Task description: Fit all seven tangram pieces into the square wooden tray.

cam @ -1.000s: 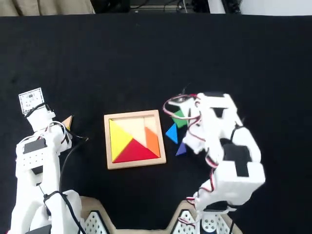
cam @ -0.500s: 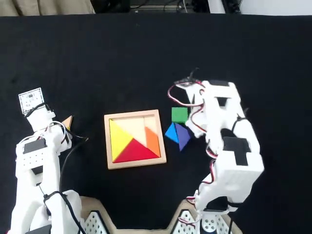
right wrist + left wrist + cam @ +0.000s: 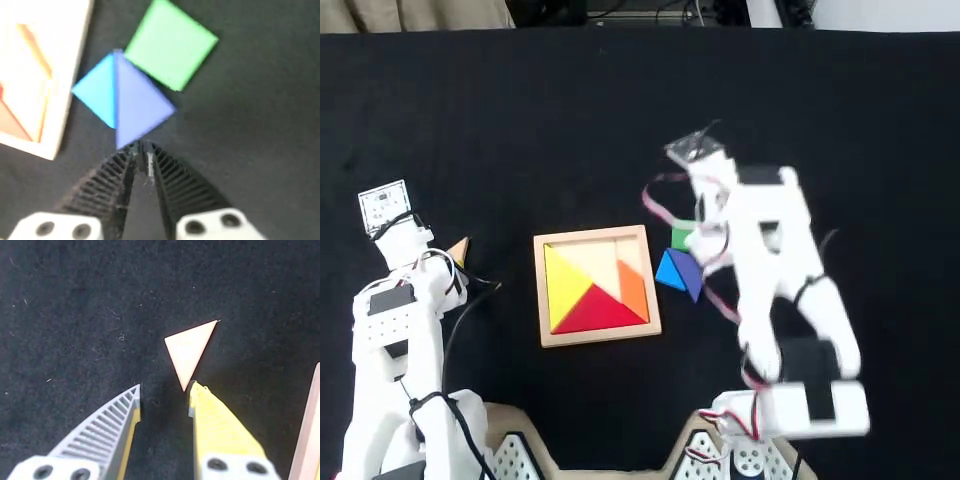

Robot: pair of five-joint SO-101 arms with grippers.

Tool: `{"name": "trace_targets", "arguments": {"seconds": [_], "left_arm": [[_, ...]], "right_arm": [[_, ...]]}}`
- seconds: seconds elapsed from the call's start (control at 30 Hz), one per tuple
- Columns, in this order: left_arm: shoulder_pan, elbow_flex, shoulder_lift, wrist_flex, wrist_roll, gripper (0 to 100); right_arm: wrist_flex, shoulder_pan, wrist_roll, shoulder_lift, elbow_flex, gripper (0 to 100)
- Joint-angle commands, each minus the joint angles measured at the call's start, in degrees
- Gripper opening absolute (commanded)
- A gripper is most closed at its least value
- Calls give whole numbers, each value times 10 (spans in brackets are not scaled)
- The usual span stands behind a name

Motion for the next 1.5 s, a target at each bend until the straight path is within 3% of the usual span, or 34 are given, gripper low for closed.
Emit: {"name": "trace_targets", "arguments": {"seconds": [0.0,0.07,0.47,1.3,1.47], "left_arm": [[6,-5,-7,-11,2,166],[6,-5,-7,-11,2,166],[4,-5,-7,-11,2,166],[4,-5,-7,-11,2,166],[4,-5,-7,-11,2,166]], "right_arm": [[-59,-29,-25,-48,65,187],[-62,-30,-63,-36,58,255],[-56,-33,-86,91,-37,234],[-62,-45,-81,196,-116,234],[-57,-43,-38,202,-127,233]]}}
